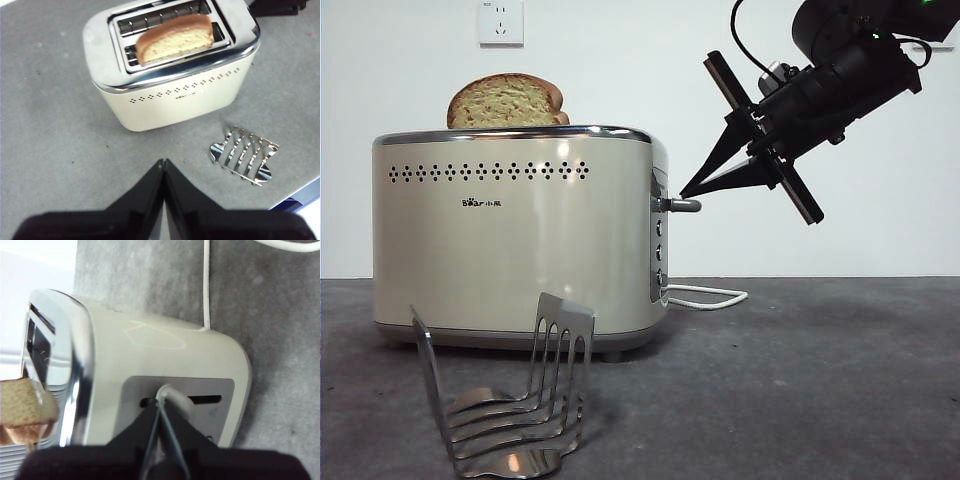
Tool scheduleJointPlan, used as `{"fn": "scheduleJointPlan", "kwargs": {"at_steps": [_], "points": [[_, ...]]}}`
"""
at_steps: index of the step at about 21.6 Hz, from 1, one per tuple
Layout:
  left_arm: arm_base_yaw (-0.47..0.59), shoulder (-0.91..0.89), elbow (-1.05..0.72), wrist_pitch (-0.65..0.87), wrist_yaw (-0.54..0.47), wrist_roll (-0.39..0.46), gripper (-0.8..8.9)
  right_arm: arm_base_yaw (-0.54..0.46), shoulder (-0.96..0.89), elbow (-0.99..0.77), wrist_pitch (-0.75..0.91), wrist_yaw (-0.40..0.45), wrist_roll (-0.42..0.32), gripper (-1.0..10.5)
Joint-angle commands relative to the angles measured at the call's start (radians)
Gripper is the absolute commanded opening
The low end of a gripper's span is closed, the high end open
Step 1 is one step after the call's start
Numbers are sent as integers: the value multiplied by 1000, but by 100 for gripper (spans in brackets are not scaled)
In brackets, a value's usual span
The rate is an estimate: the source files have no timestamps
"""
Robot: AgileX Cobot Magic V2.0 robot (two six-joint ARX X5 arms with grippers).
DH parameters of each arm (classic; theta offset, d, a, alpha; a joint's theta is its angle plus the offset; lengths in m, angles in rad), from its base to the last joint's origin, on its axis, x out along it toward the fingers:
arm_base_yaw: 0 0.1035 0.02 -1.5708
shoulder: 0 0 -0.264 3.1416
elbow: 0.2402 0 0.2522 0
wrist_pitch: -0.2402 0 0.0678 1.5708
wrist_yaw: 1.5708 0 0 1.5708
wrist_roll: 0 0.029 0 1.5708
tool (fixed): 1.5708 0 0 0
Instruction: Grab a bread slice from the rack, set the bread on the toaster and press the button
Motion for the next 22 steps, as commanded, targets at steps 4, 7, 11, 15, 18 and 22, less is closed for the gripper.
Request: {"fn": "scheduleJointPlan", "kwargs": {"at_steps": [4,7,11,15,18,22], "points": [[4,-5,-5,3,-2,-5,-8,2,78,0,-56,10,-41,-7],[4,-6,-5,3,-2,-5,-8,2,121,0,-71,20,-45,-7],[4,-7,-5,3,-3,-5,-8,2,169,0,-107,31,-45,-7],[4,-7,-5,3,-2,-5,-8,2,200,0,-150,57,-58,-7],[4,-8,-5,3,-3,-5,-8,2,214,0,-166,56,-60,-7],[4,-9,-5,3,-2,-5,-8,2,221,0,-213,74,-95,-7]]}}
